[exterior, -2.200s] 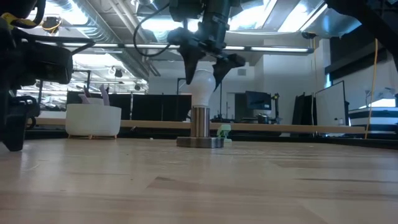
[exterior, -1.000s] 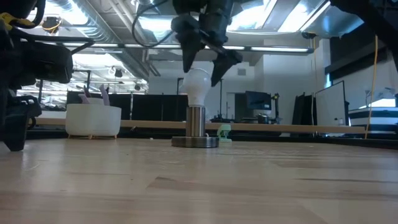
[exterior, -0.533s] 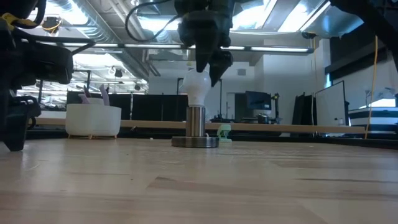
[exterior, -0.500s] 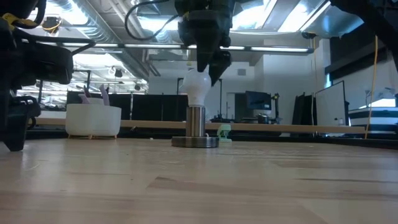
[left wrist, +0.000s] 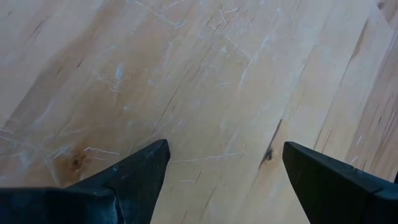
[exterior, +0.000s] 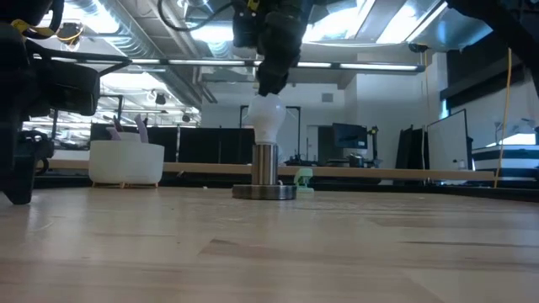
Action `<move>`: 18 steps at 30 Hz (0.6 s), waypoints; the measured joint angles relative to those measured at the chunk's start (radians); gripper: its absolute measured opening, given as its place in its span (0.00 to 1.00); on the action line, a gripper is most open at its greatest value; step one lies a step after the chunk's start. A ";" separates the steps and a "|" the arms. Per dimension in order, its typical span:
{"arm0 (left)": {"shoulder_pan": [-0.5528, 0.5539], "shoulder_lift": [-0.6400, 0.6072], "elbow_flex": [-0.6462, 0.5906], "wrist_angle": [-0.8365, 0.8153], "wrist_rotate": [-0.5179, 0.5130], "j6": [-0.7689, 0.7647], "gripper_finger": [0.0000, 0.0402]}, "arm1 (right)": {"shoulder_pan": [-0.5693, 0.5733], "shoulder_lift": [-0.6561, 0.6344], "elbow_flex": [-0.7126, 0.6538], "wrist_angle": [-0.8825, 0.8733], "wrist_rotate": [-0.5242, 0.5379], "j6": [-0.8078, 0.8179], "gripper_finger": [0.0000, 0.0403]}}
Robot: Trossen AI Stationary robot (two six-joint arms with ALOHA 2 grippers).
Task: Screw lightbulb
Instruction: Insert the lightbulb into the lamp
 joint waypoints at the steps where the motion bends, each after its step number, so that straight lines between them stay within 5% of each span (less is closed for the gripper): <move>1: 0.000 0.000 0.000 0.000 0.000 0.000 0.77 | 0.000 0.003 0.000 0.011 -0.003 -0.005 0.99; 18: 0.000 0.000 0.000 0.000 0.003 0.000 0.77 | 0.000 0.039 0.001 -0.034 0.063 -0.032 0.99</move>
